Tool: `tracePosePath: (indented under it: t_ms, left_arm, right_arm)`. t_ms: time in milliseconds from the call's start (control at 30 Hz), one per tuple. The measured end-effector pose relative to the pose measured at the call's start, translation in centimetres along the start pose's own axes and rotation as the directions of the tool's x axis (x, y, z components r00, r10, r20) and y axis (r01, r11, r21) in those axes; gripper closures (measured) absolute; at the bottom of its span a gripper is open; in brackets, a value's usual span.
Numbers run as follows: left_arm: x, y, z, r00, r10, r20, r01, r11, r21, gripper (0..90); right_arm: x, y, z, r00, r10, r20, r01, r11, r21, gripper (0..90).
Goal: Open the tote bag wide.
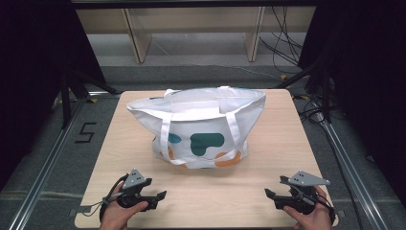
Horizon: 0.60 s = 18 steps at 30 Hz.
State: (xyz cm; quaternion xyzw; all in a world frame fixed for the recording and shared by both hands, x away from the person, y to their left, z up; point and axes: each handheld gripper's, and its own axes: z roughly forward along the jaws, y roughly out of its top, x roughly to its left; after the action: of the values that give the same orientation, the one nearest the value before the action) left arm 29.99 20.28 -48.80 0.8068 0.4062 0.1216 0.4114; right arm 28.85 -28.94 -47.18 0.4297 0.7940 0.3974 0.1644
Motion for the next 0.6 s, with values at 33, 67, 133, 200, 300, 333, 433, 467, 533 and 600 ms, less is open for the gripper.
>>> tracePosePath:
  t_ms: [33,67,133,200,300,333,433,467,533,600]
  left_arm:
    - [0.1,0.2,-0.3,0.9999,0.015,-0.005,-0.015,0.9999,-0.005,31.4]
    - [-0.1,0.4,-0.3,0.9998,-0.022,0.003,0.022,0.9993,-0.031,33.9]
    - [0.0,0.8,-0.7,0.9995,0.031,0.004,-0.031,0.9990,-0.033,45.1]
    - [-0.1,1.0,-0.9,0.9993,0.038,-0.004,-0.038,0.9989,-0.027,52.7]
    - [-0.1,1.3,-1.1,0.9973,0.073,0.005,-0.073,0.9970,-0.026,65.8]
    - [-0.1,1.4,-1.2,0.9965,0.080,0.023,-0.079,0.9965,-0.026,68.5]
    - [0.1,1.9,-1.4,0.9966,0.080,0.019,-0.079,0.9961,-0.039,78.6]
    - [0.1,1.9,-1.4,0.9966,0.080,0.019,-0.079,0.9961,-0.039,82.6]
    - [0.3,2.6,-2.1,0.9912,0.130,0.026,-0.129,0.9911,-0.033,86.8]
    - [0.3,3.1,-2.3,0.9933,0.112,0.029,-0.110,0.9927,-0.050,88.9]
  right_arm:
    - [0.0,0.3,-0.2,1.0000,-0.003,-0.001,0.003,1.000,0.001,24.5]
    - [-0.1,0.6,-0.3,0.9999,-0.017,-0.001,0.017,1.000,-0.006,24.5]
    - [-0.1,1.2,-0.4,0.9999,-0.006,-0.014,0.005,1.000,-0.028,24.5]
    - [-0.3,1.6,-0.5,0.9994,-0.035,-0.004,0.035,0.999,-0.038,24.5]
    - [-0.1,3.3,-0.6,0.9993,-0.037,-0.004,0.037,0.998,-0.057,28.3]
    - [-0.1,3.8,-0.6,0.9988,-0.048,-0.007,0.048,0.997,-0.063,31.2]
    - [-0.1,5.2,-0.4,0.9950,-0.098,-0.017,0.097,0.992,-0.076,41.3]
    - [0.2,5.6,-0.4,0.9958,-0.088,-0.026,0.086,0.994,-0.070,47.1]
    - [0.3,6.4,-0.3,0.9914,-0.126,-0.032,0.123,0.989,-0.081,53.0]
    - [0.4,7.2,-0.2,0.9883,-0.147,-0.043,0.143,0.987,-0.072,62.5]
